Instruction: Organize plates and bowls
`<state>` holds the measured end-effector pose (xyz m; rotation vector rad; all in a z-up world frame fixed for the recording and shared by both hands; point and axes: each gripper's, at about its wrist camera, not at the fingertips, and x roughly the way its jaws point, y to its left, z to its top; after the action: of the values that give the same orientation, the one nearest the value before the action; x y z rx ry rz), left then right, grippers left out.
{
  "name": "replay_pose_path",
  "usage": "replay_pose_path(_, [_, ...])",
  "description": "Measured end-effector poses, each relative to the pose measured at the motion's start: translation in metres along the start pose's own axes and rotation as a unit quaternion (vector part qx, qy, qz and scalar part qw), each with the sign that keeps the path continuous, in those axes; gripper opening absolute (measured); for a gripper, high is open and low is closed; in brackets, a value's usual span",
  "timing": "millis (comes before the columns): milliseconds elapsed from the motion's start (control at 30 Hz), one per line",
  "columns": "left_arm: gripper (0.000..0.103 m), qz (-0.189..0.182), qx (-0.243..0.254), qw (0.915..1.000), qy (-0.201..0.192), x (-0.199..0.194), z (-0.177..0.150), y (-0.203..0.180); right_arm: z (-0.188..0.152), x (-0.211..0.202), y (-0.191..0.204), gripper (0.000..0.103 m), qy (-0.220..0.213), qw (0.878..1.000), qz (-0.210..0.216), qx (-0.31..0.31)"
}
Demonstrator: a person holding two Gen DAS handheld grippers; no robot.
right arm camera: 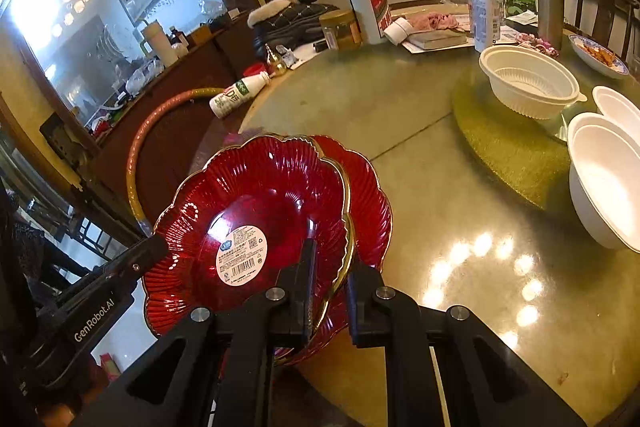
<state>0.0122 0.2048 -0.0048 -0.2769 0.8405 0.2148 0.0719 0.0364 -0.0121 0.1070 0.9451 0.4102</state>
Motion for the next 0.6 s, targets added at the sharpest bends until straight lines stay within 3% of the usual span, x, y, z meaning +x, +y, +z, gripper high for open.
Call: replay_pose_path(600, [0.010, 0.042, 0.016, 0.9983, 0.036, 0.037, -0.005, -0.002, 0.003, 0.031, 0.009, 0.013, 0.024, 0.998, -0.038, -0.033])
